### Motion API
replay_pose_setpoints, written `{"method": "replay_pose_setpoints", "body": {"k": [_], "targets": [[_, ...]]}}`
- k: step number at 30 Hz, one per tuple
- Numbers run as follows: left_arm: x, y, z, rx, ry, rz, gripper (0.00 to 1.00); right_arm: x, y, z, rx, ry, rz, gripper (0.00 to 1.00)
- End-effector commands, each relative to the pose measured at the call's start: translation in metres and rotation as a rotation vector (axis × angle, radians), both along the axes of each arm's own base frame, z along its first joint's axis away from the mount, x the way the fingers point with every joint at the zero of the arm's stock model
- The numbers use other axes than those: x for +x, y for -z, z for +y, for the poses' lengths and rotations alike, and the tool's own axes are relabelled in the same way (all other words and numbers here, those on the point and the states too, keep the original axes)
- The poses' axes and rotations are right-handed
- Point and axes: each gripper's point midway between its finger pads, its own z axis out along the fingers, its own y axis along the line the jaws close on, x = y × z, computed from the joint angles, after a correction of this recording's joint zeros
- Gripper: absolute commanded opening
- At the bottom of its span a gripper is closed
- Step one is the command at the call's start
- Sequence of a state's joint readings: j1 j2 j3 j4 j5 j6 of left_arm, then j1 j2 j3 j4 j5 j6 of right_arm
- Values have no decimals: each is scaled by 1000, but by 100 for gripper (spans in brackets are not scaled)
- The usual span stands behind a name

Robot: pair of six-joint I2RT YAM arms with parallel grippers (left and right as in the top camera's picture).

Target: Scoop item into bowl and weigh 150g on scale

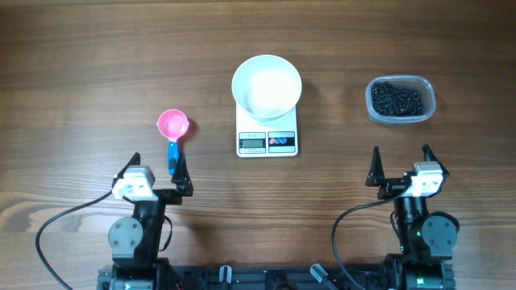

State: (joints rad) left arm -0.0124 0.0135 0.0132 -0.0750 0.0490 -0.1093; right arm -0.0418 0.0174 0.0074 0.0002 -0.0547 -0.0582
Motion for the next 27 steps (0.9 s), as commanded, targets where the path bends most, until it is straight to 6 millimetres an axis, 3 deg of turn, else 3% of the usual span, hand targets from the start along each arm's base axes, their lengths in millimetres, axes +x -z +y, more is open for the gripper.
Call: {"method": "replay_pose_setpoints", "body": {"k": [1, 13, 18, 22, 27], "targets": [[0, 2, 1, 20, -5, 0, 100, 0, 1, 0, -13, 0, 2, 100], [0, 1, -1, 15, 6, -4, 100, 0, 1, 0, -13, 0, 2, 100], [-16, -26, -65, -221, 386, -60, 100, 0, 1, 0, -13, 0, 2, 100], [-29, -50, -83, -278, 519, -123, 100, 0, 1, 0, -13, 0, 1, 100], [-68, -100, -111, -163, 765, -351, 100, 0, 1, 0, -13, 0, 2, 100]]}}
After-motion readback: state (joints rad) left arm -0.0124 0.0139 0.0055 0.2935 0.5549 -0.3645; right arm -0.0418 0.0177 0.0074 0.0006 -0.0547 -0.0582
